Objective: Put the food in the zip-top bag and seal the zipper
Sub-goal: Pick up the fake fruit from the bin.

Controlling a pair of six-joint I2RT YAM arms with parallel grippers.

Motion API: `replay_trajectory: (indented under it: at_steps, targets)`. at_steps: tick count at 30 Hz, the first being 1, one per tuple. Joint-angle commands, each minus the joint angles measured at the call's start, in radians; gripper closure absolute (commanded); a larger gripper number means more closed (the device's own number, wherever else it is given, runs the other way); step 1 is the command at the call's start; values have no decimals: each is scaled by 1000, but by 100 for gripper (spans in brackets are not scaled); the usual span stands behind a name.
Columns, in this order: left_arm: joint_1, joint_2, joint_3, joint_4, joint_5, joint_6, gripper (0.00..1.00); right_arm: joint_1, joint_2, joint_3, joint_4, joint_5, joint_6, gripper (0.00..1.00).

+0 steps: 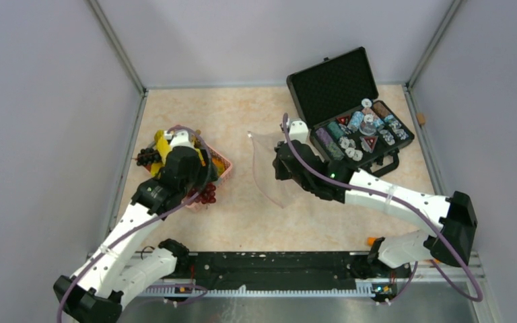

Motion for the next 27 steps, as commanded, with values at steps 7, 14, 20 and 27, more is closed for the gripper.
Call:
replay_trajectory:
  at_steps: [7, 14, 20, 27]
  targets:
    - [2, 47, -44, -37, 25, -4, 8, -7, -50, -13, 35, 3, 3, 100]
    - [2, 138, -83, -70, -10, -67, 11, -6, -47, -13, 41, -7, 3, 100]
    - [3, 225, -80, -53, -20, -69, 26, -6, -51, -19, 43, -6, 6, 100]
    - [2, 219, -68, -40, 8, -57, 73, -7, -56, -18, 35, 2, 4, 100]
